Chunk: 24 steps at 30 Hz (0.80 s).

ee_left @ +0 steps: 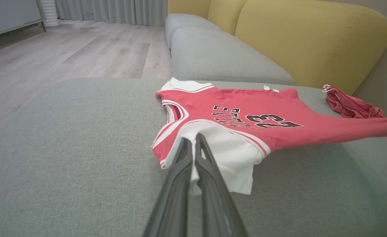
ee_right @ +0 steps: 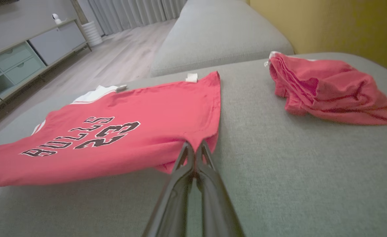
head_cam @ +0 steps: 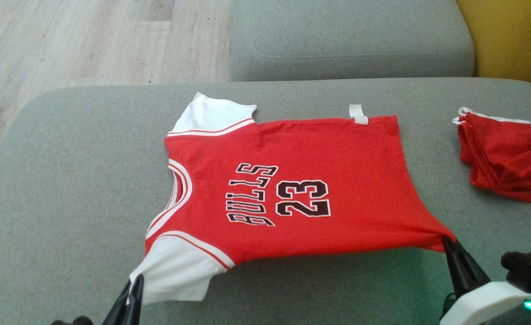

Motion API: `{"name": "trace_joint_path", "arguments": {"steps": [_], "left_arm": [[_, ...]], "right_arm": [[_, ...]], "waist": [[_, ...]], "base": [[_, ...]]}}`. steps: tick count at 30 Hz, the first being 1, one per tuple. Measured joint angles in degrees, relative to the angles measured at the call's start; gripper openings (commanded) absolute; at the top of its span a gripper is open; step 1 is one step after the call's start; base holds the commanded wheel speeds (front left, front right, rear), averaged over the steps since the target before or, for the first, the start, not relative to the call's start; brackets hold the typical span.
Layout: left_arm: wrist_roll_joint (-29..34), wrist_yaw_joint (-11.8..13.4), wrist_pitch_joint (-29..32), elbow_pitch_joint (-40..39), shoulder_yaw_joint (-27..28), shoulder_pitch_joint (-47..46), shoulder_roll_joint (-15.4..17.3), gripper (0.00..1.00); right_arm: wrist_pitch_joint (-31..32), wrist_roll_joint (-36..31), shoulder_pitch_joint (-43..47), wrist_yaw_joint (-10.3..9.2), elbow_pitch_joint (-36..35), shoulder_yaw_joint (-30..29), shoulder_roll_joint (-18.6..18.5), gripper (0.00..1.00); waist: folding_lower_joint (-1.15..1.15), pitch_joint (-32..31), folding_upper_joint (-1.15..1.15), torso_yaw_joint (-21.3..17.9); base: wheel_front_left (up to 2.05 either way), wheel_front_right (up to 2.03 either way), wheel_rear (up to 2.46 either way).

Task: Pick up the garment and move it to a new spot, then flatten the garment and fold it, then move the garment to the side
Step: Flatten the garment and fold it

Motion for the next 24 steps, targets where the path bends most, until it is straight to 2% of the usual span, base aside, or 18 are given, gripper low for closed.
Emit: {"name": "trace_joint_path", "arguments": {"steps": [5,13,17,21,24], "left_arm": [[-1.11,-0.38,0.21,0.12,-0.07,0.25,-0.05,0.00],[-1.31,-4.13,1.86,4.74,-1.70,-3.15,-0.70,0.00],[-1.14,-7.00,4.22,7.08,-1.82,-9.53,-0.76,0.00],[-0.22,-11.20,7.71,11.09,-2.04,-18.44,-1.07,0.00],[-0.12,-14.08,9.48,15.33,-2.04,-25.83,-2.81,0.00]], "right_arm": [[2.20,0.99,1.08,0.00,0.09,-0.60,0.05,0.00],[3.58,1.55,-0.80,0.00,7.28,-0.77,0.07,0.00],[4.92,1.57,-5.37,0.00,8.94,-0.69,0.05,0.00],[7.25,2.05,-11.04,0.00,10.88,-0.88,0.05,0.00],[8.22,2.04,-15.94,0.00,13.01,-1.16,0.03,0.00]], "waist": [[0.02,0.40,0.00,0.11],[0.02,2.57,0.00,0.35],[0.03,4.18,0.00,0.63],[0.03,6.01,0.00,0.66],[0.03,7.74,0.00,0.48]], "base": [[0.00,0.00,0.00],[0.00,0.00,0.00],[0.00,0.00,0.00],[0.00,0.00,0.00],[0.00,0.00,0.00]]}}
